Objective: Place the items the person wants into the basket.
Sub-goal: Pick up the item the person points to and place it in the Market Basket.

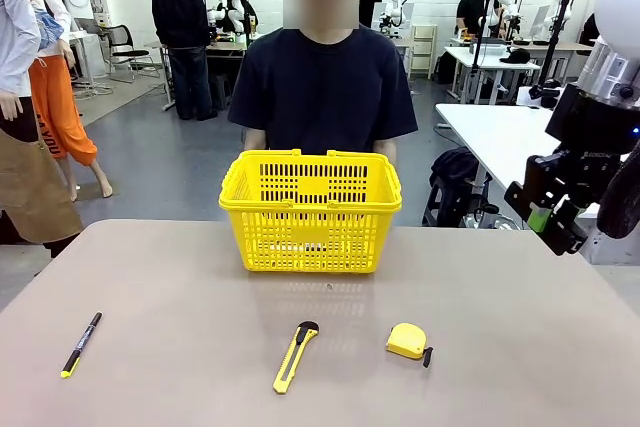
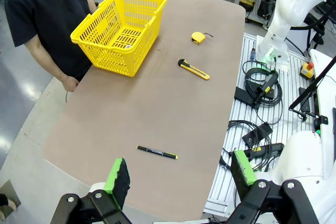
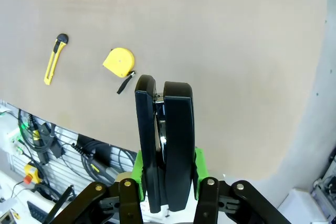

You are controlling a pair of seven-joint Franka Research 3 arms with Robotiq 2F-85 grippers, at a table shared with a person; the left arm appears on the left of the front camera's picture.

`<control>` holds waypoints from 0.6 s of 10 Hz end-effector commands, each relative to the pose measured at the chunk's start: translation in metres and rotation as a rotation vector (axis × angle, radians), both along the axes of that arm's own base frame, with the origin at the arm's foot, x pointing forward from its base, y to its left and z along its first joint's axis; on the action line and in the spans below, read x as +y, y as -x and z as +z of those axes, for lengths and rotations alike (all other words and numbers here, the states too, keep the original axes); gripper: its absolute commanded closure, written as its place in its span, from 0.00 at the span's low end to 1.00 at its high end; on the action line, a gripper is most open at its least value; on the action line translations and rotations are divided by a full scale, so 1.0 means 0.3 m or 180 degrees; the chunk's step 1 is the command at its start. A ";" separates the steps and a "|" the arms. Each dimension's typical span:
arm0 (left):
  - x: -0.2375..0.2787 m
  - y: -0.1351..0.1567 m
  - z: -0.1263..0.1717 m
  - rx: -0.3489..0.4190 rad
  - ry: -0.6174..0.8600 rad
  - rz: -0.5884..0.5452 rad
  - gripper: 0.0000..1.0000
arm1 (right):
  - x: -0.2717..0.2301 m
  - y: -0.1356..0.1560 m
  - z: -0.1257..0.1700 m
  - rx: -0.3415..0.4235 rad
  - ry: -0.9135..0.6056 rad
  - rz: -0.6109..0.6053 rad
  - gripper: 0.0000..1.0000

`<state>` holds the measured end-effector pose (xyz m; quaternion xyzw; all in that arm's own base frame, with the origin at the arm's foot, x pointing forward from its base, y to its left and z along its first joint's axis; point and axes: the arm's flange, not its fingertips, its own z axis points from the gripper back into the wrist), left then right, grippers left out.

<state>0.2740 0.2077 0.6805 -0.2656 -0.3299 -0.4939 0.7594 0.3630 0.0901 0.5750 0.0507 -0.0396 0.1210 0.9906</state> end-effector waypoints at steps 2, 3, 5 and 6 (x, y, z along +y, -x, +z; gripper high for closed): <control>0.004 0.004 0.002 -0.0070 0.0027 -0.0066 0.00 | 0.006 0.006 0.017 -0.0023 -0.0006 0.0044 0.76; 0.004 0.004 0.002 -0.0070 0.0027 -0.0066 0.00 | 0.006 0.006 0.017 -0.0023 -0.0006 0.0044 0.76; 0.004 0.004 0.002 -0.0070 0.0027 -0.0066 0.00 | 0.001 0.004 0.007 -0.0017 -0.0001 0.0002 0.58; 0.004 0.004 0.002 -0.0070 0.0027 -0.0066 0.00 | 0.100 -0.127 0.098 0.0110 0.0140 0.0740 0.58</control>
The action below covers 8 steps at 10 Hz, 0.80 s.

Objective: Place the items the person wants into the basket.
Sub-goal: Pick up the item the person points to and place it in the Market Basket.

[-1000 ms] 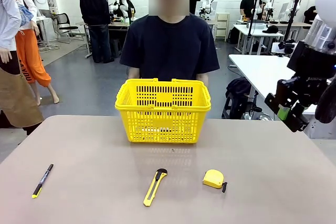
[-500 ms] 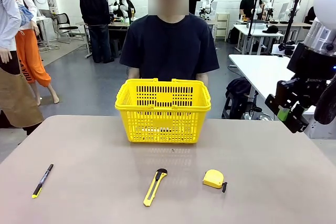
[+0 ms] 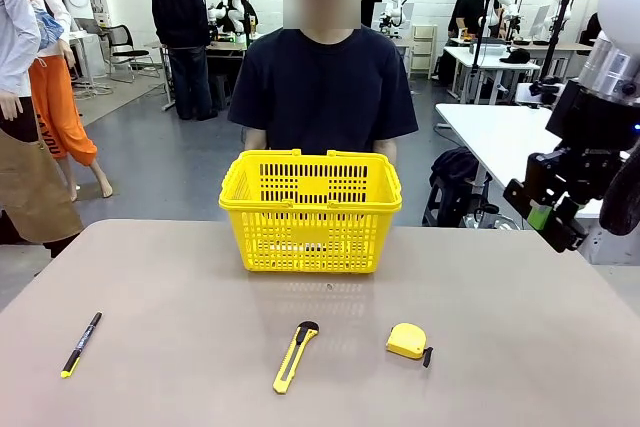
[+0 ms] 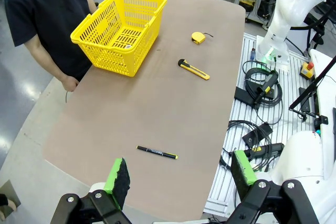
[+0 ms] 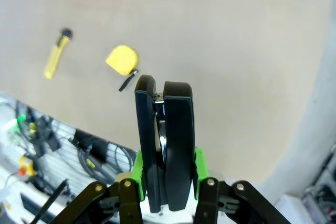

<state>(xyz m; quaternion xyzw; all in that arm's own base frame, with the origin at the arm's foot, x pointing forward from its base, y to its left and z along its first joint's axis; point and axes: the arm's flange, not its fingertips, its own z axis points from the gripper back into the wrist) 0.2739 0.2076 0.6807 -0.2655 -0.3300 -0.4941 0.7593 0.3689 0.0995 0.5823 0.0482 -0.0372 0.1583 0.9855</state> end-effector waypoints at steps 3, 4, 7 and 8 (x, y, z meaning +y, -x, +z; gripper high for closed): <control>0.005 0.004 0.002 -0.0069 0.0028 -0.0065 0.00 | 0.437 -0.456 0.208 -0.0080 0.0607 0.1908 0.58; 0.005 0.004 0.002 -0.0069 0.0028 -0.0065 0.00 | 0.561 -0.536 0.199 -0.0129 0.0746 0.2157 0.58; 0.005 0.004 0.002 -0.0069 0.0028 -0.0065 0.00 | 0.789 -0.645 0.137 -0.0688 0.0785 0.2581 0.58; 0.005 0.004 0.002 -0.0069 0.0028 -0.0065 0.00 | 0.836 -0.665 0.106 -0.0755 0.0622 0.2811 0.58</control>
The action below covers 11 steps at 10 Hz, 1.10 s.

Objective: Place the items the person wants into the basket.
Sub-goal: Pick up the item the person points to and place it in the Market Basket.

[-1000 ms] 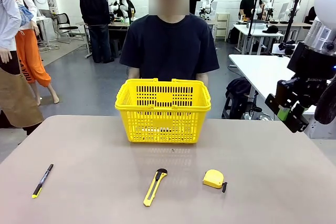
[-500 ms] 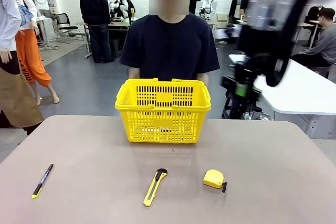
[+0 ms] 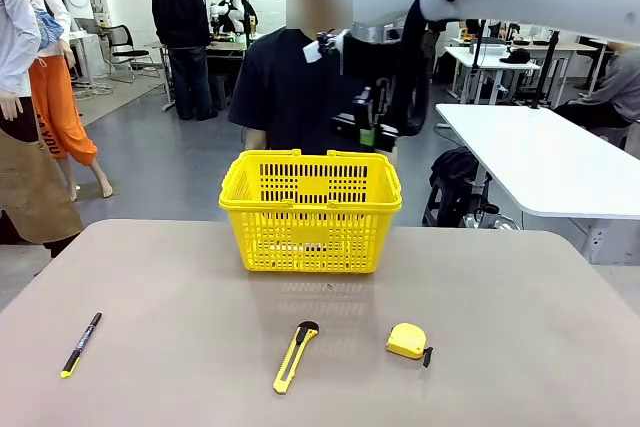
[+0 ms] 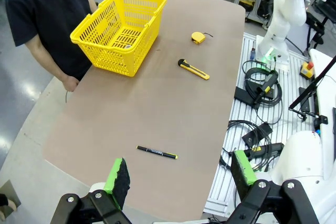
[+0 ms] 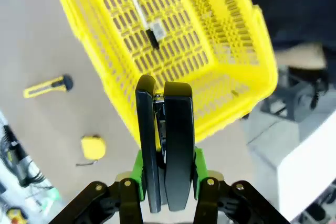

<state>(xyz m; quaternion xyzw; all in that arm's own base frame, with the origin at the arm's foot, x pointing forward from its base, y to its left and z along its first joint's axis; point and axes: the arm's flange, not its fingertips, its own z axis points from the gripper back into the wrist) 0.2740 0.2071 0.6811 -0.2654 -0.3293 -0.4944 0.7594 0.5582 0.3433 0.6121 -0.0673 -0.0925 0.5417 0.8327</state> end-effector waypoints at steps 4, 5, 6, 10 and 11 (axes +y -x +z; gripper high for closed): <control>0.006 0.004 0.000 -0.0071 0.0031 -0.0063 0.00 | 0.078 -0.063 -0.128 0.0098 -0.0315 0.0858 0.58; 0.006 0.004 0.000 -0.0071 0.0031 -0.0063 0.00 | 0.089 -0.067 -0.146 0.0134 -0.0337 0.0953 0.58; 0.006 0.004 0.000 -0.0071 0.0031 -0.0063 0.00 | 0.096 -0.064 -0.156 0.0155 -0.0344 0.1003 0.58; 0.006 0.004 0.000 -0.0071 0.0031 -0.0063 0.00 | 0.101 -0.063 -0.144 0.0099 -0.0254 0.0826 0.58; 0.006 0.004 0.000 -0.0071 0.0031 -0.0063 0.00 | 0.101 -0.063 -0.144 0.0099 -0.0254 0.0826 0.58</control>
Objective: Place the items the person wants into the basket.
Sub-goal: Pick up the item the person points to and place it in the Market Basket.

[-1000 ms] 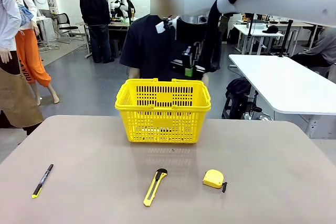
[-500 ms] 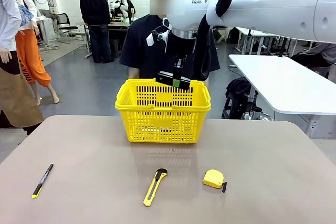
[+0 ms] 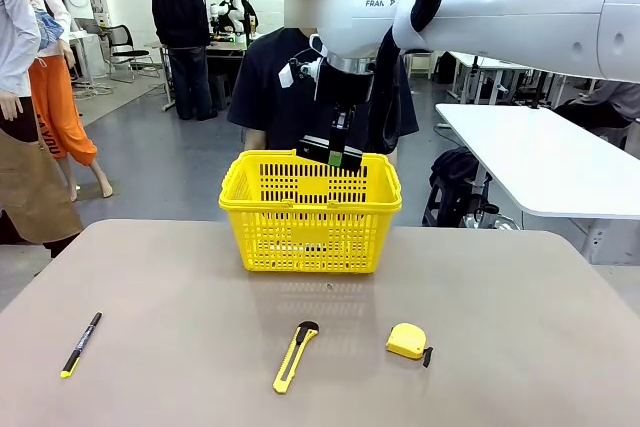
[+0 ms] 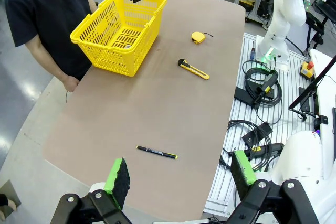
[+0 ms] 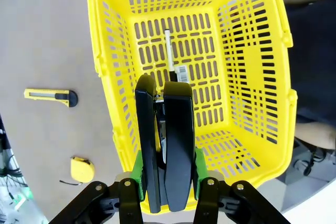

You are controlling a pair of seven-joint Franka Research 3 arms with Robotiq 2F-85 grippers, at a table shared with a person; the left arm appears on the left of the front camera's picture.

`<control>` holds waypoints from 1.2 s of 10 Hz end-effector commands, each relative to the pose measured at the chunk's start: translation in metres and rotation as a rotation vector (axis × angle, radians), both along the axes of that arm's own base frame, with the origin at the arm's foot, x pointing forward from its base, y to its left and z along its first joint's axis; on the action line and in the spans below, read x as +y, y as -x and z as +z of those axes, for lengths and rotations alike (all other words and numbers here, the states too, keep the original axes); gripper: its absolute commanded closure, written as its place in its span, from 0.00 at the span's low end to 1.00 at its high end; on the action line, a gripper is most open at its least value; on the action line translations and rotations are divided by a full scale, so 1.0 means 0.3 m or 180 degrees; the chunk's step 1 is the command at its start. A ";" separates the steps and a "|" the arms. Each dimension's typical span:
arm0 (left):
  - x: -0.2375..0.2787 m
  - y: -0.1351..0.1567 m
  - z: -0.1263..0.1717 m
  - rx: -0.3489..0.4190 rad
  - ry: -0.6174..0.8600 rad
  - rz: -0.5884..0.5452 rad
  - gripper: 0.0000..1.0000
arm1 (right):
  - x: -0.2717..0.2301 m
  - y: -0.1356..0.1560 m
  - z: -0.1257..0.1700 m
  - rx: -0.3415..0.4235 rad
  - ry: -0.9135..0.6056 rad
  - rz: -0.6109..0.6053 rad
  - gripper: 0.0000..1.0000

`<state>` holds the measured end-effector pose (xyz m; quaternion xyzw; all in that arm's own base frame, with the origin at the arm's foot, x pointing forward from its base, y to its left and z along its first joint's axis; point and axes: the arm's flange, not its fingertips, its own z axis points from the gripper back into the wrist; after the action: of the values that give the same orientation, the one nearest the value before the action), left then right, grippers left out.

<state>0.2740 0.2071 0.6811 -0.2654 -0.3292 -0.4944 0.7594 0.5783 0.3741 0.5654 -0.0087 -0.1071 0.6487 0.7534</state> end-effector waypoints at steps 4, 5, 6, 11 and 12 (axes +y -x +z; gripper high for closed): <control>0.006 0.004 0.000 -0.0072 0.0032 -0.0063 0.00 | -0.001 -0.053 -0.054 -0.0143 -0.0129 0.0223 0.58; 0.006 0.004 0.000 -0.0072 0.0032 -0.0063 0.00 | 0.013 -0.096 -0.091 -0.0132 -0.0164 0.0258 0.58; 0.006 0.004 0.000 -0.0072 0.0032 -0.0063 0.00 | 0.026 -0.130 -0.127 -0.0060 -0.0154 0.0264 0.58; 0.006 0.004 0.000 -0.0072 0.0032 -0.0063 0.00 | 0.048 -0.208 -0.253 0.0080 -0.0091 0.0394 0.58; 0.006 0.004 0.000 -0.0072 0.0032 -0.0063 0.00 | 0.054 -0.221 -0.277 0.0176 -0.0059 0.0421 0.58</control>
<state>0.2739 0.2071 0.6812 -0.2653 -0.3292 -0.4944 0.7595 0.6306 0.3832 0.4753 0.0131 -0.1047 0.6836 0.7222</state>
